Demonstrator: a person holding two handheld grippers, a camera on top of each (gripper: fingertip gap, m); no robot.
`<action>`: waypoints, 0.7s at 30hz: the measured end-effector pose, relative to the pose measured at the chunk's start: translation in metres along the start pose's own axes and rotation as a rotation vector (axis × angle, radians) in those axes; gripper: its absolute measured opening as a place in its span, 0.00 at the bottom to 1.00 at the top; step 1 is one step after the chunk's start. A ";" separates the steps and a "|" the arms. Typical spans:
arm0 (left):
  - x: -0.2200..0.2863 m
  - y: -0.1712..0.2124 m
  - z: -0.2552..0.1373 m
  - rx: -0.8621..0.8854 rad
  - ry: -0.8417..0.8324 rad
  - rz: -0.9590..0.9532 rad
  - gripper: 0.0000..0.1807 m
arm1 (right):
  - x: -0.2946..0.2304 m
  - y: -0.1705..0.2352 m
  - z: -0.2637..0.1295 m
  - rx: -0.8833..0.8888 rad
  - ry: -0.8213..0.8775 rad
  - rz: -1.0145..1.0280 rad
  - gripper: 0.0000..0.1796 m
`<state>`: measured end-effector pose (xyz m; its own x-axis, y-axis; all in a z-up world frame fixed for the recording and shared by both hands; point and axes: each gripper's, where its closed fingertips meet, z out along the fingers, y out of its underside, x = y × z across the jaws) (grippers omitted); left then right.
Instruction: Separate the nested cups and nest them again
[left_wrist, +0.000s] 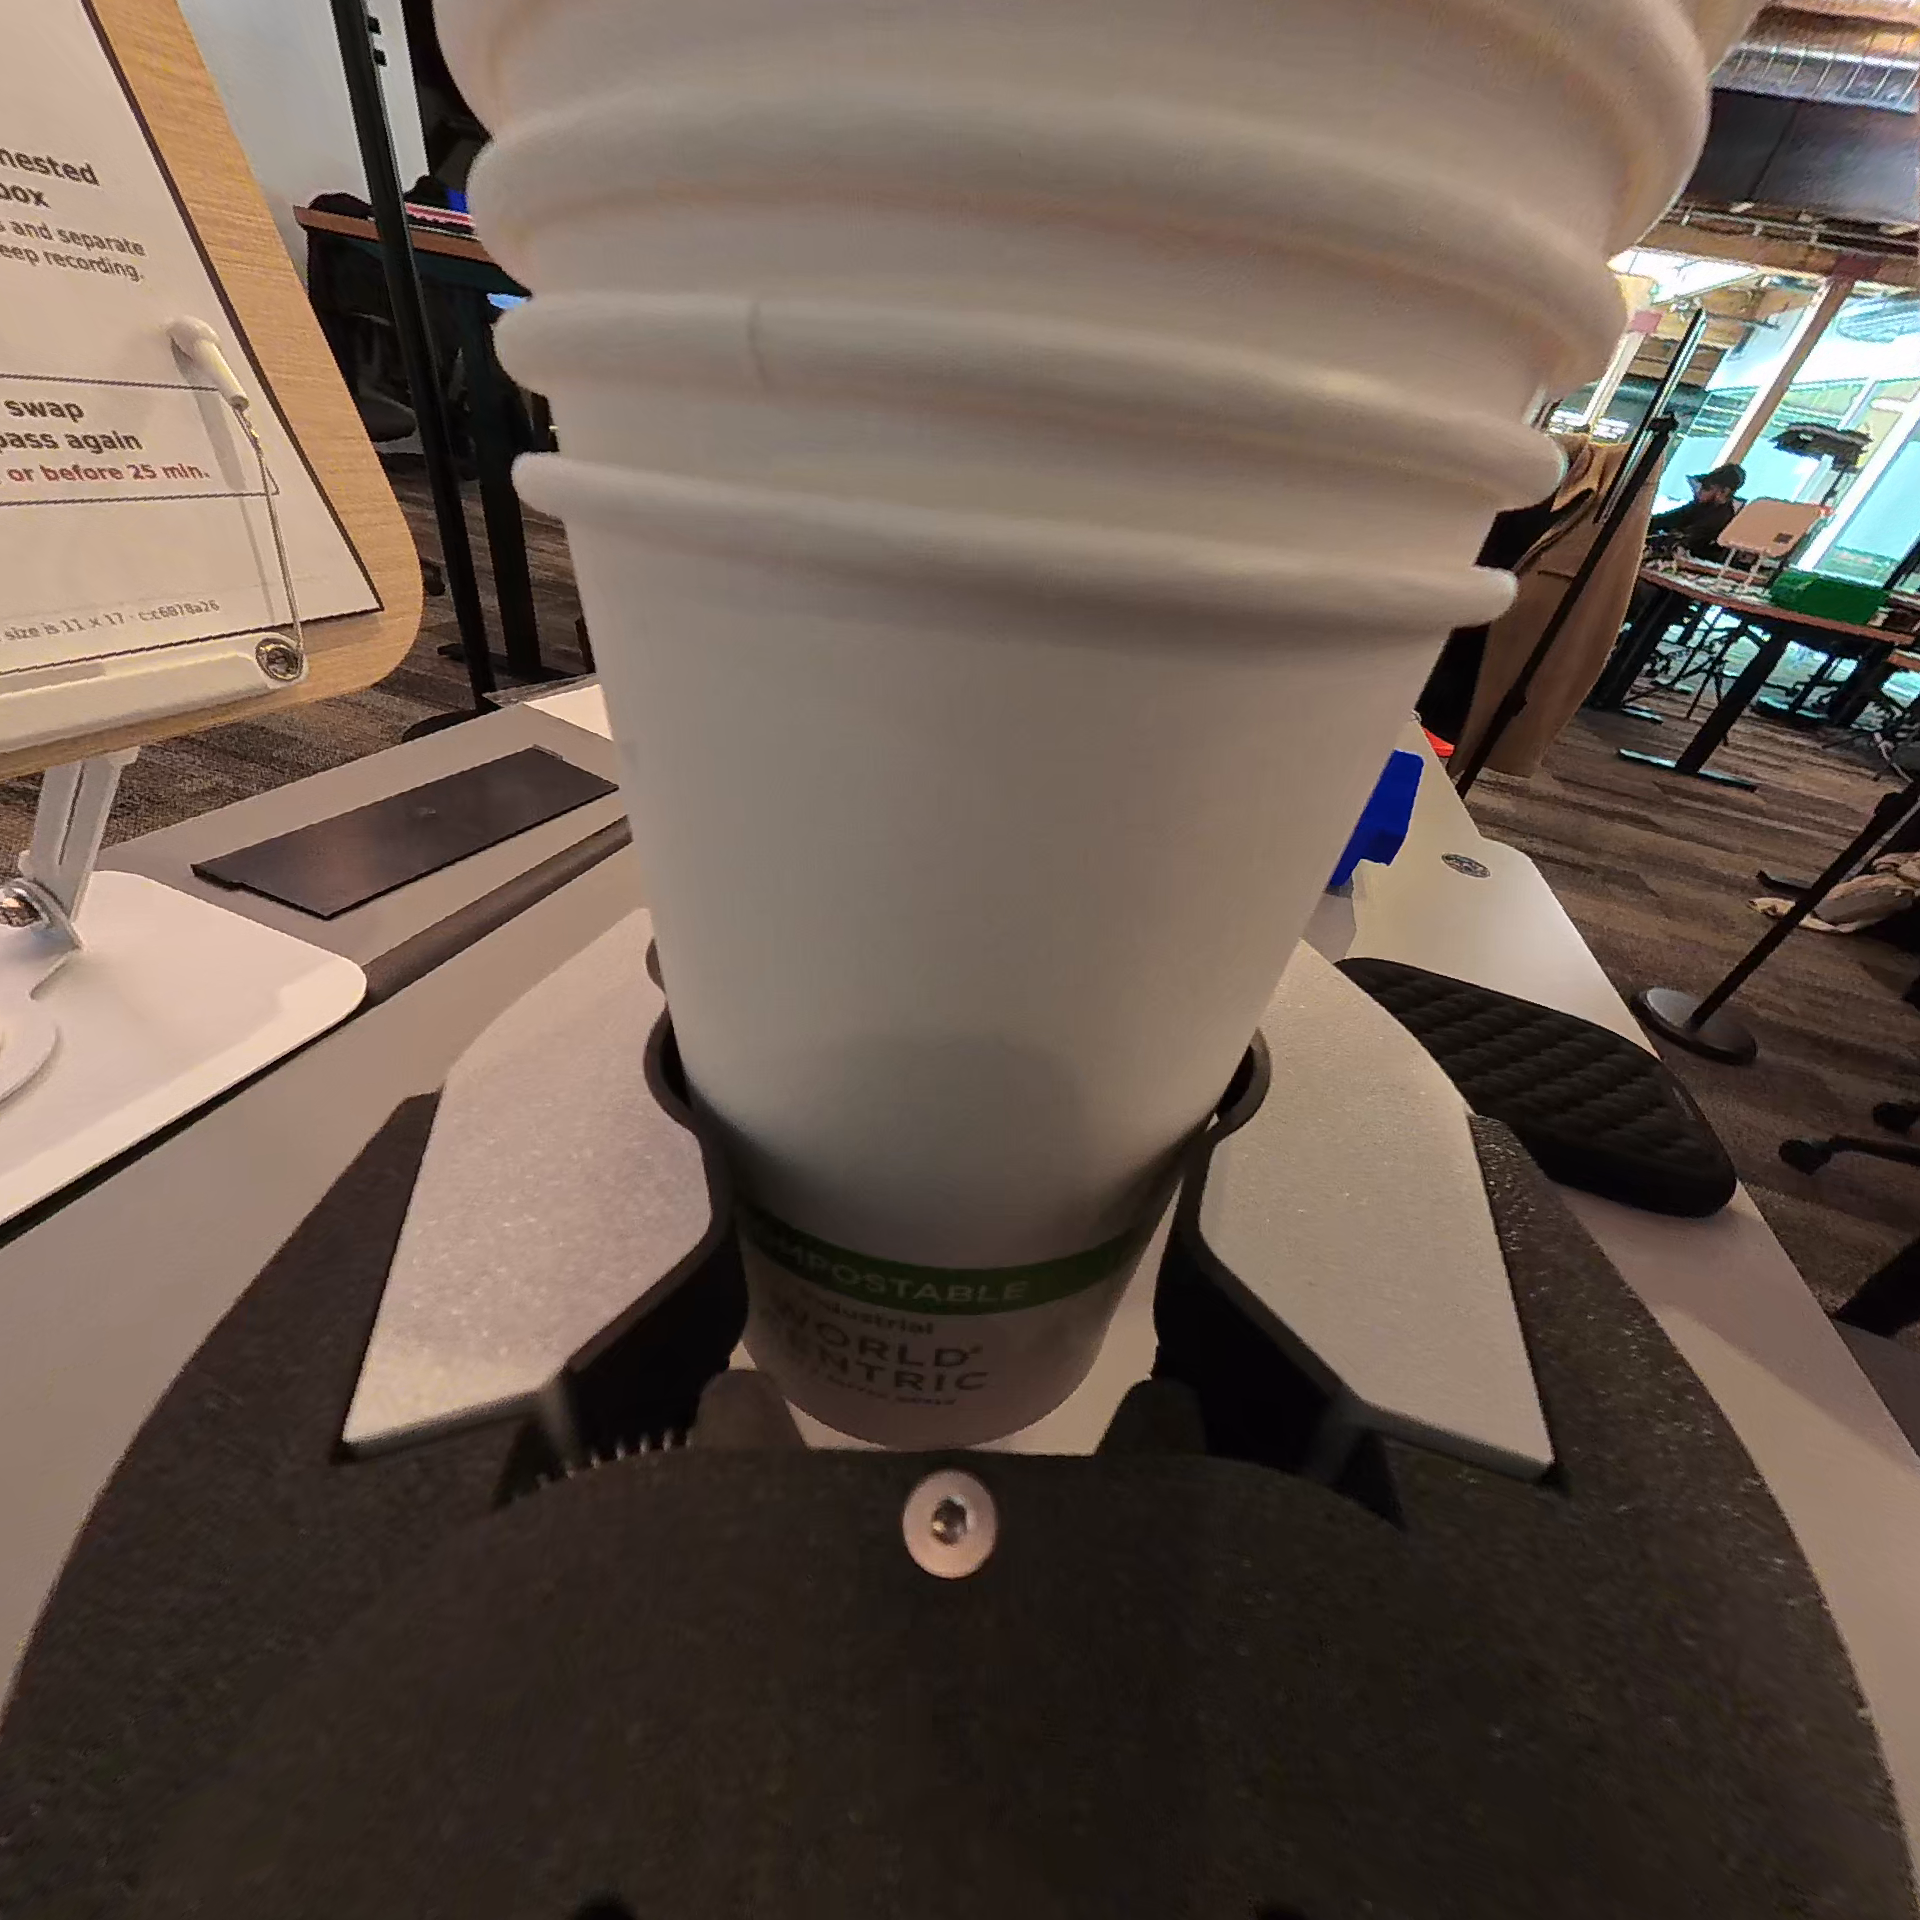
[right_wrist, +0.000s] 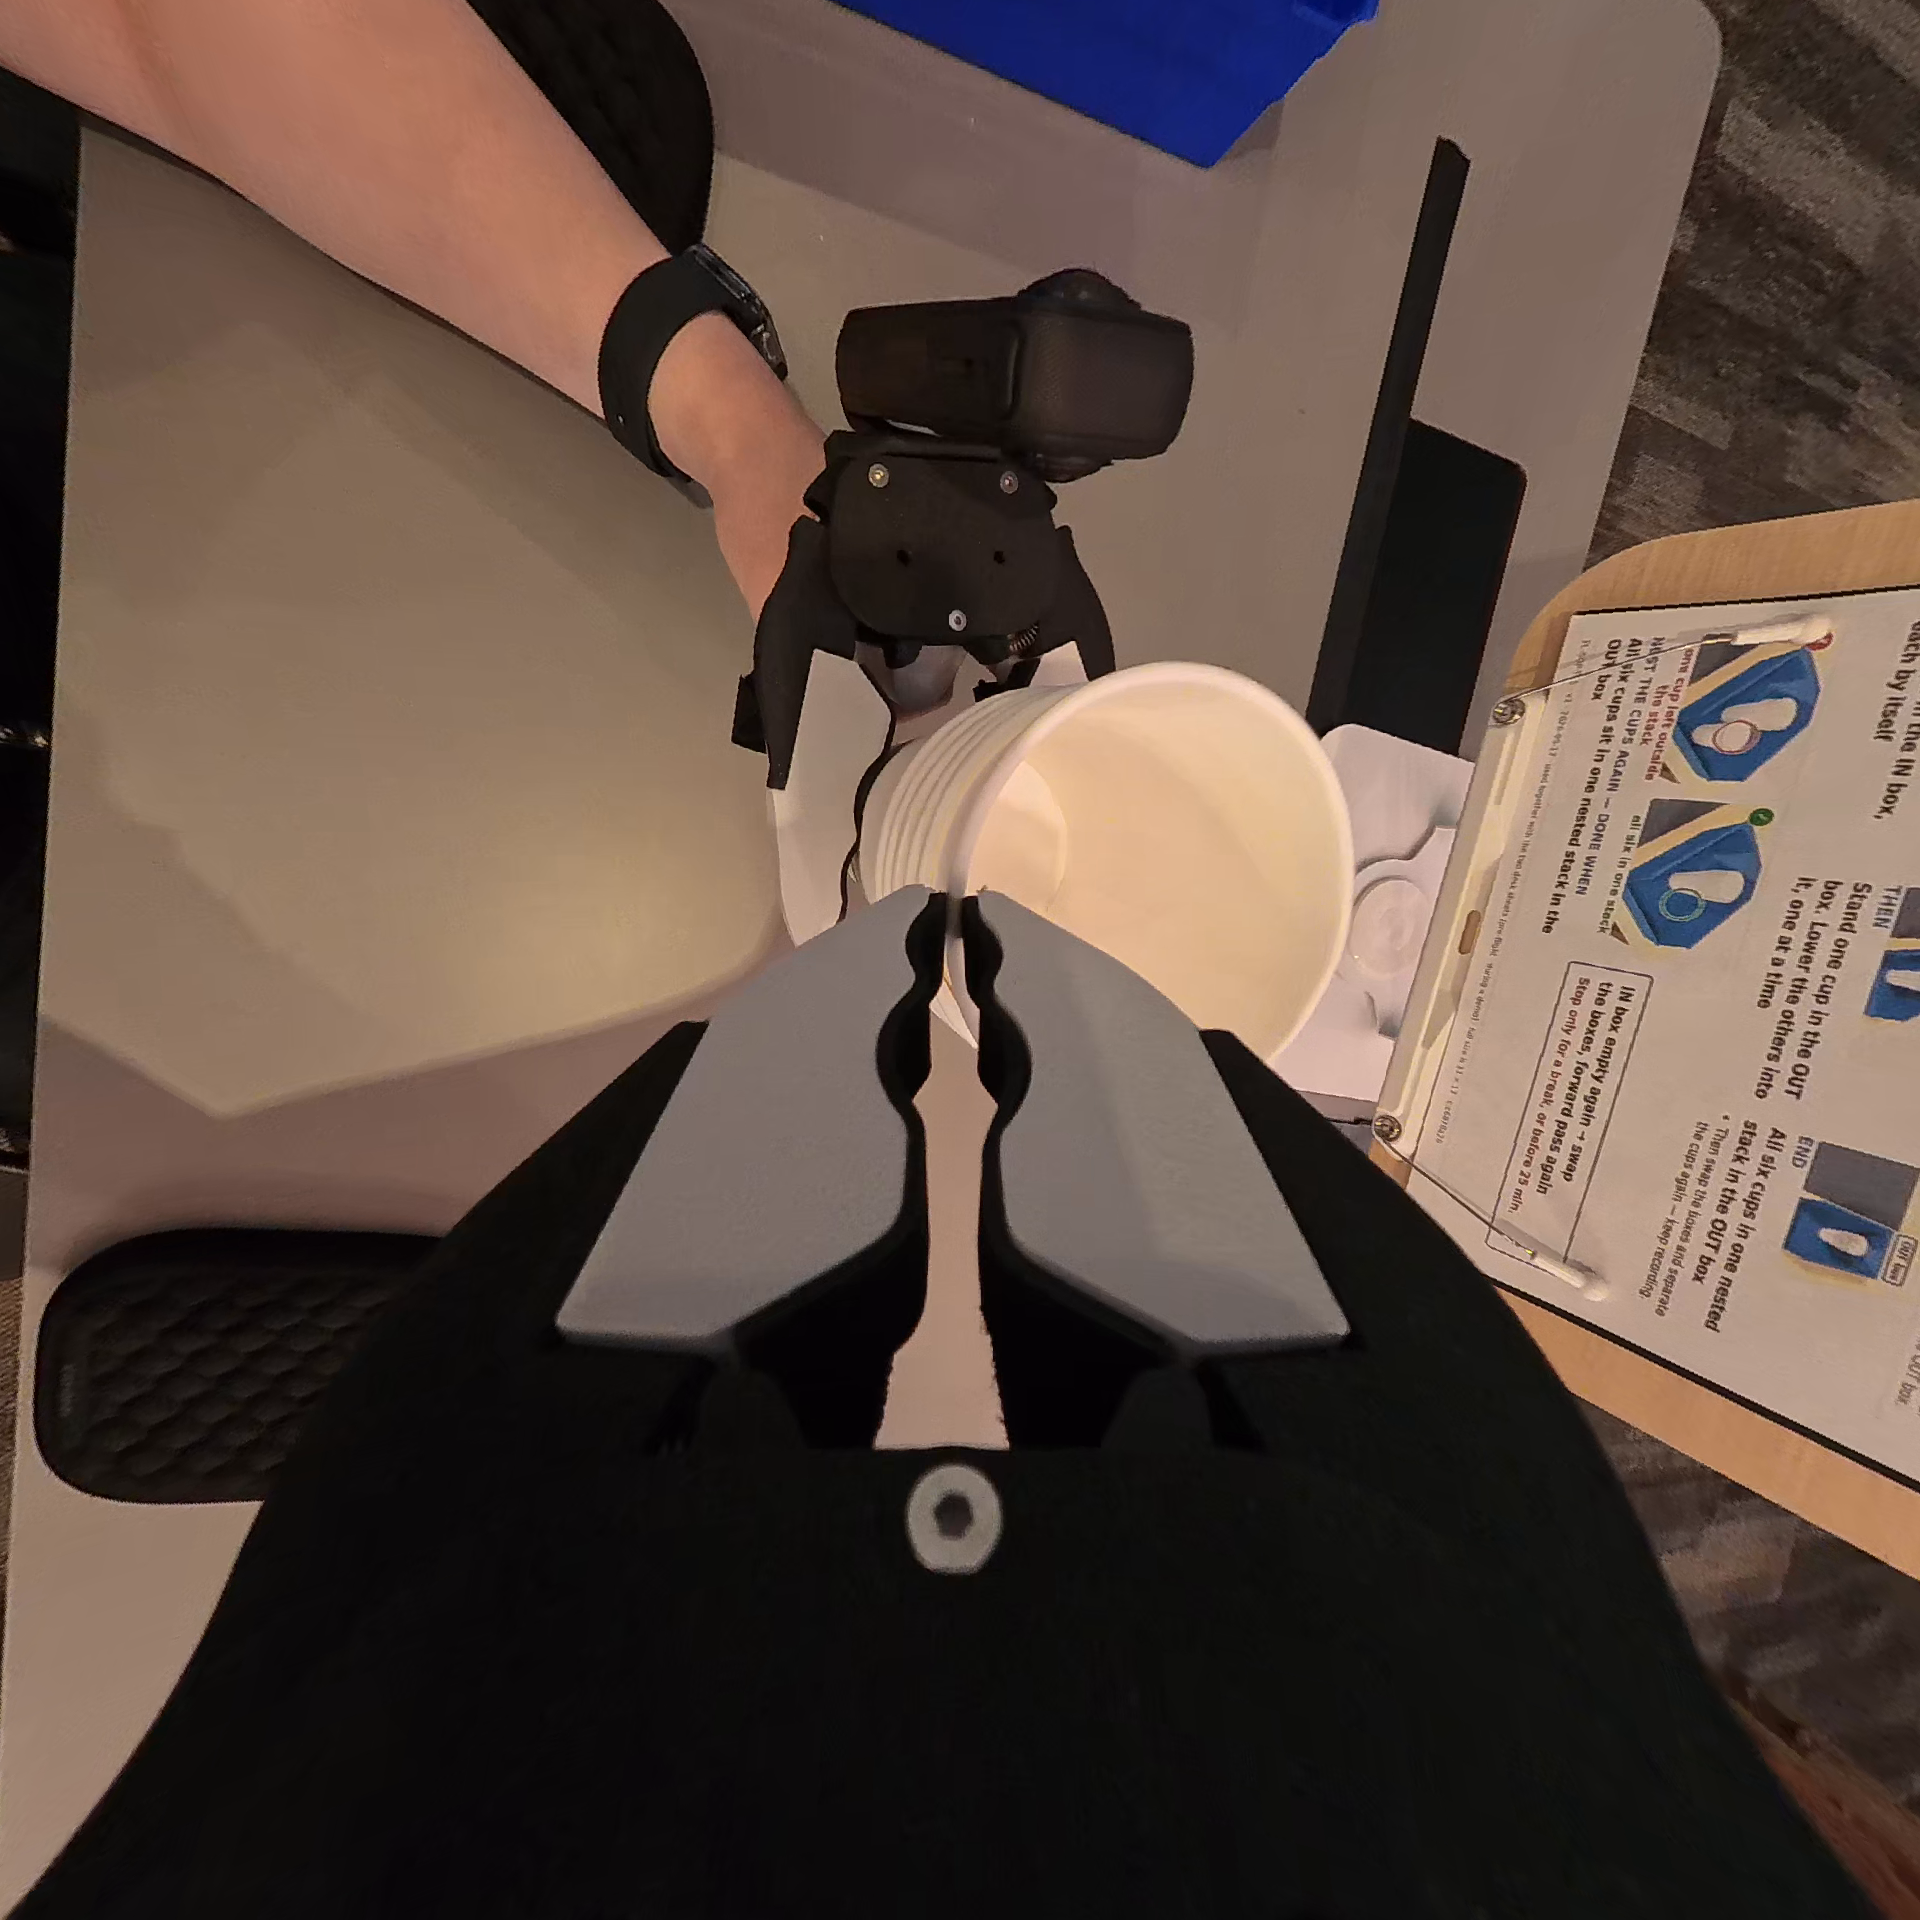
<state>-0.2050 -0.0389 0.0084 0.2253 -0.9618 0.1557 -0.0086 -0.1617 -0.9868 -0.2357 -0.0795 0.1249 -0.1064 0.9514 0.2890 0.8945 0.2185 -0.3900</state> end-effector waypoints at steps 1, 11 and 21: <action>0.000 0.000 0.000 -0.001 0.002 -0.002 0.55 | 0.000 0.000 -0.002 0.002 0.004 0.000 0.01; 0.002 0.003 0.002 -0.009 0.012 -0.004 0.55 | 0.003 -0.005 -0.026 0.000 0.055 -0.009 0.02; 0.006 0.004 0.004 -0.014 0.023 -0.001 0.55 | 0.003 -0.007 -0.045 -0.003 0.095 -0.015 0.01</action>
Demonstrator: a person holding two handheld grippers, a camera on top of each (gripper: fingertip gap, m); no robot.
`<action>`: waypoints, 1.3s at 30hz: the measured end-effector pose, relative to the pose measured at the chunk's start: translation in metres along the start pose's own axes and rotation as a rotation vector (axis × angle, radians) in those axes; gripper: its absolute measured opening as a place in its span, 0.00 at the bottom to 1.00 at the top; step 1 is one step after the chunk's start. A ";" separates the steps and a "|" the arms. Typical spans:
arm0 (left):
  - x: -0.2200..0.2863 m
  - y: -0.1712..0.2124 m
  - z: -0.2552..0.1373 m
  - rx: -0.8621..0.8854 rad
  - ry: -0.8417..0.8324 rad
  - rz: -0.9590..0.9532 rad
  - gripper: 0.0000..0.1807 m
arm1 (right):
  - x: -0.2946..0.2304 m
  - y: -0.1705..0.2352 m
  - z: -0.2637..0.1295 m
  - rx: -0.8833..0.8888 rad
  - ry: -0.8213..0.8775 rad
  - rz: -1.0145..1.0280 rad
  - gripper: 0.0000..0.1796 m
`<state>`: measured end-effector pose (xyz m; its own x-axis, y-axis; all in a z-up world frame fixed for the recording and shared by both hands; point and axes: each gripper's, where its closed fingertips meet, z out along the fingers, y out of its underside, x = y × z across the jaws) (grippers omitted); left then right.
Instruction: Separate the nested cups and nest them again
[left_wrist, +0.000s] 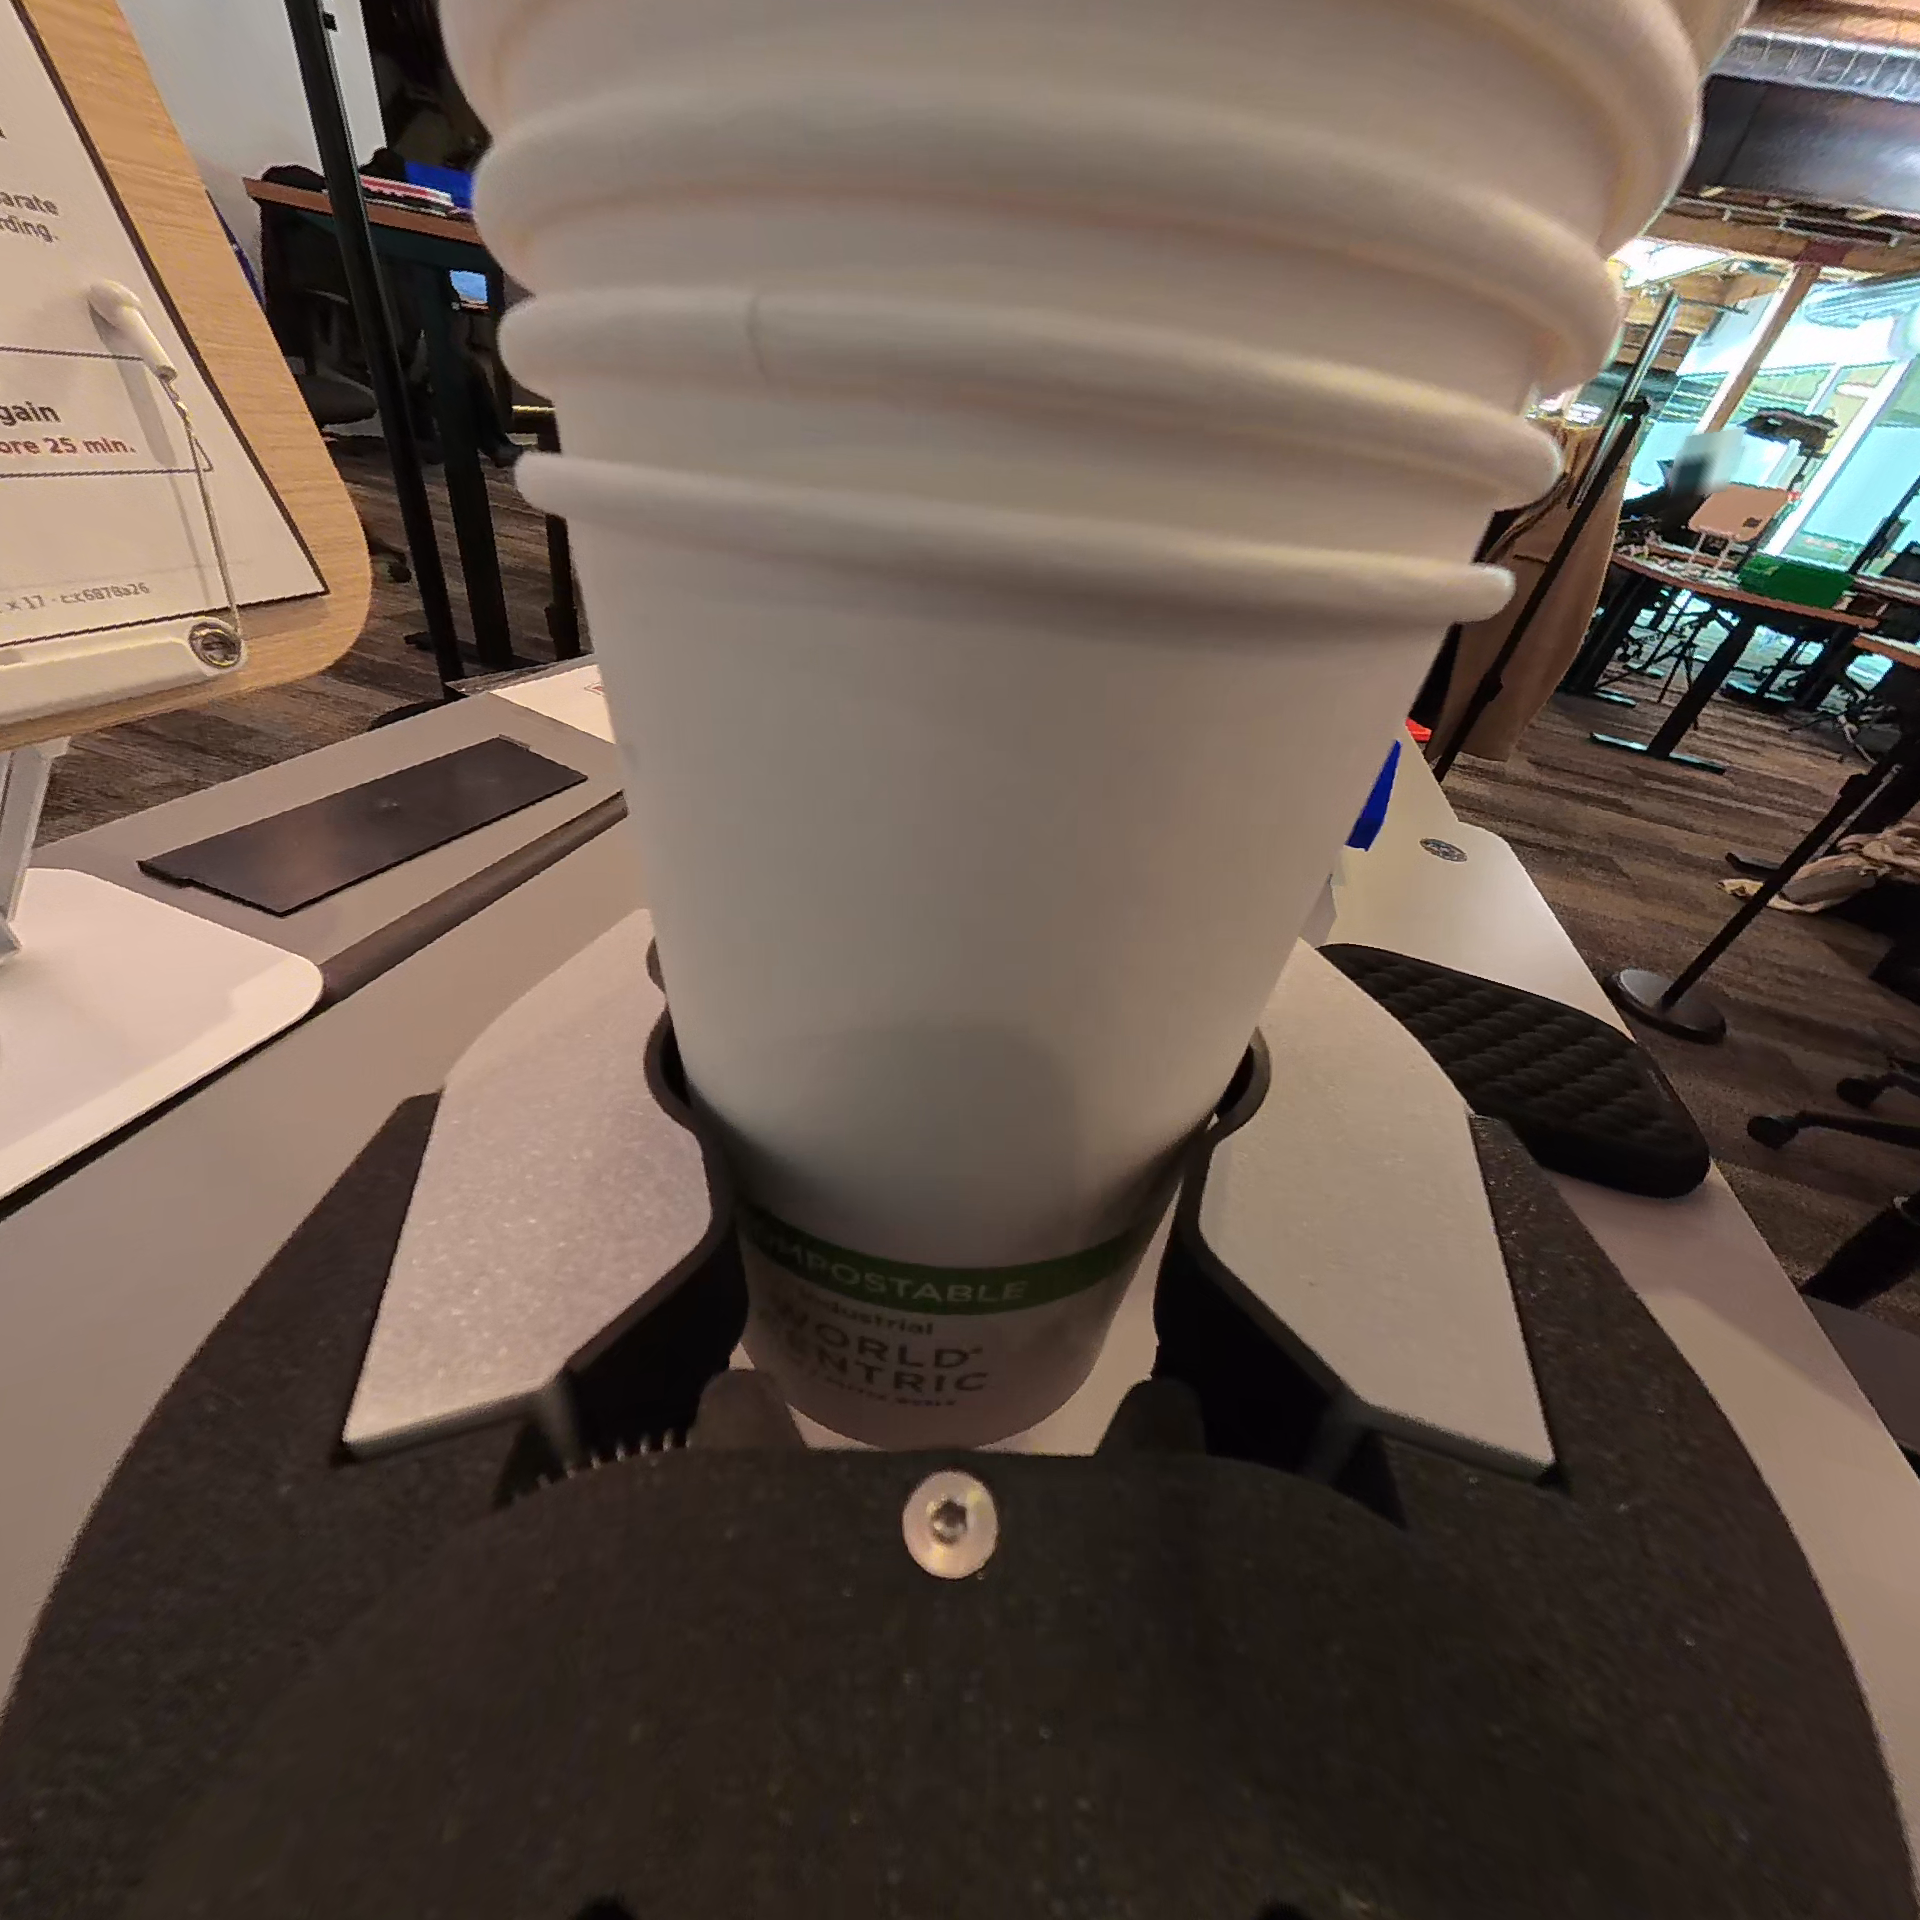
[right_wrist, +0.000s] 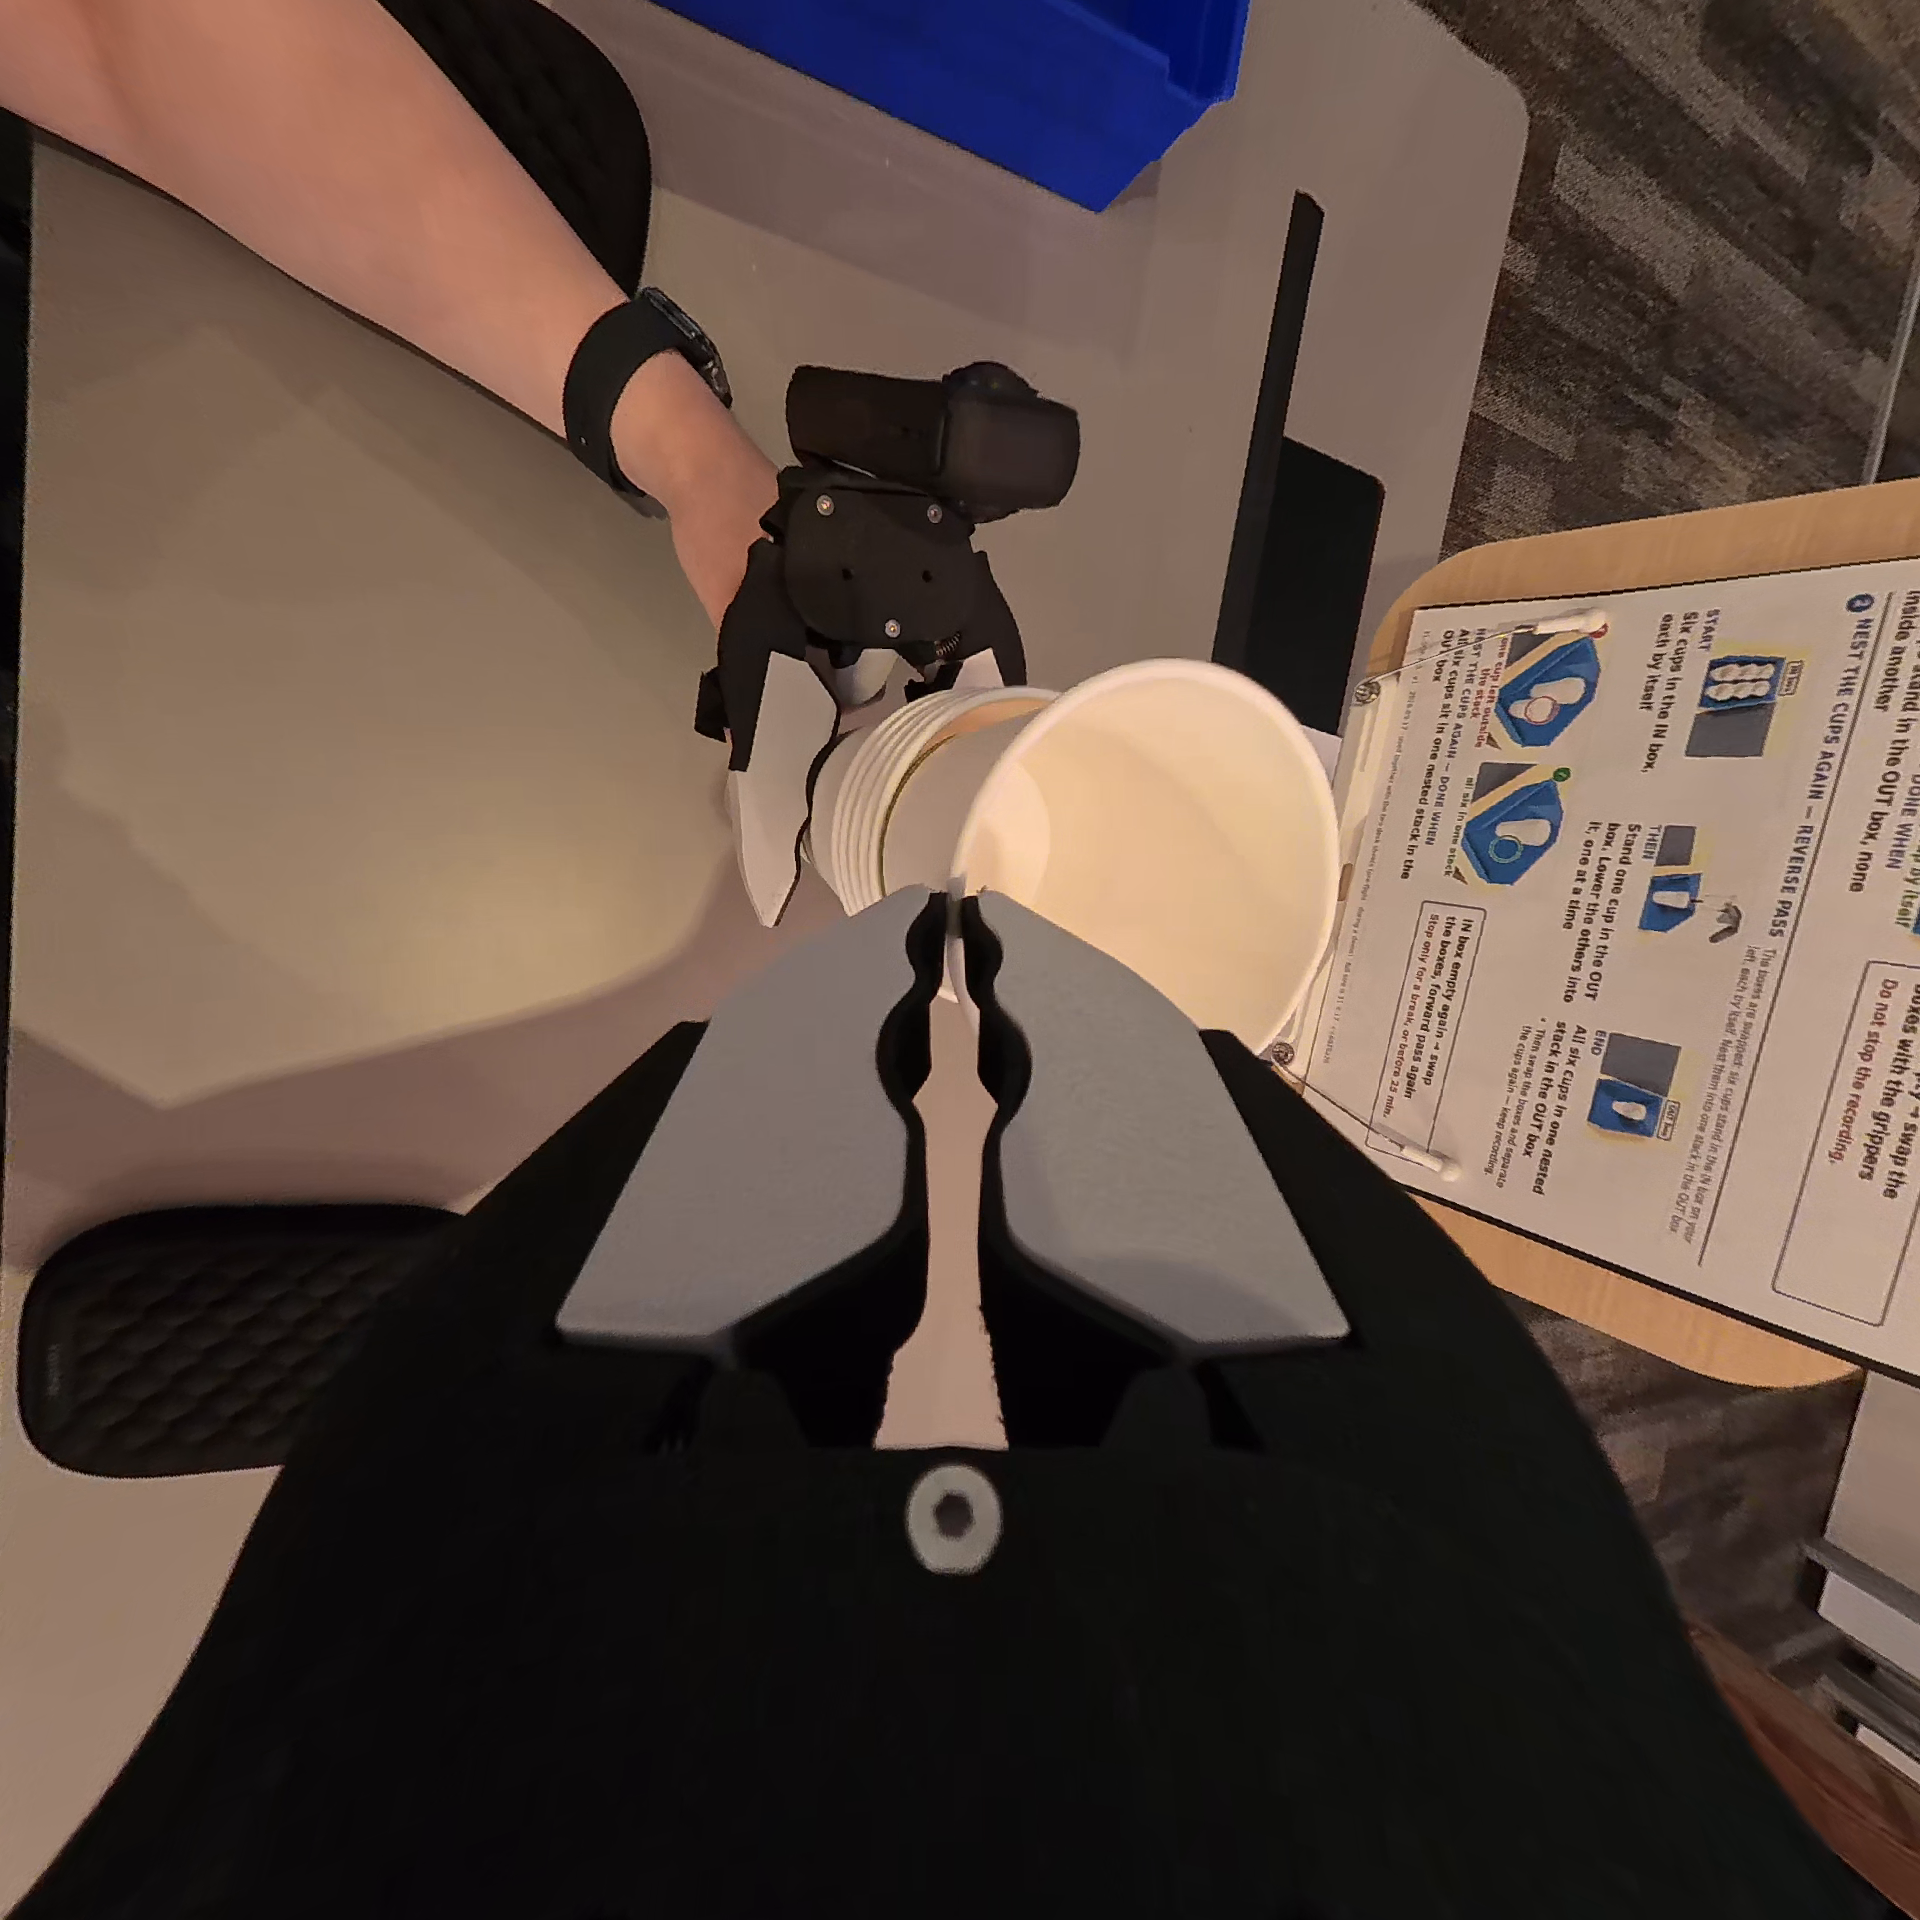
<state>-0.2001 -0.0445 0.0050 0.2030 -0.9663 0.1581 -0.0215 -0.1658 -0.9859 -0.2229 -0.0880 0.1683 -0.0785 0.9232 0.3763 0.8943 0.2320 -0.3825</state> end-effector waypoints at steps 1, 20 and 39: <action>0.001 0.000 0.000 0.000 0.001 0.001 0.55 | 0.000 -0.001 -0.001 0.002 0.002 -0.001 0.01; 0.000 0.000 0.000 0.023 0.021 -0.029 0.55 | 0.005 -0.003 -0.027 -0.009 0.058 -0.001 0.01; 0.010 0.003 0.006 0.016 0.054 -0.037 0.55 | 0.003 0.005 -0.043 -0.034 0.070 0.027 0.01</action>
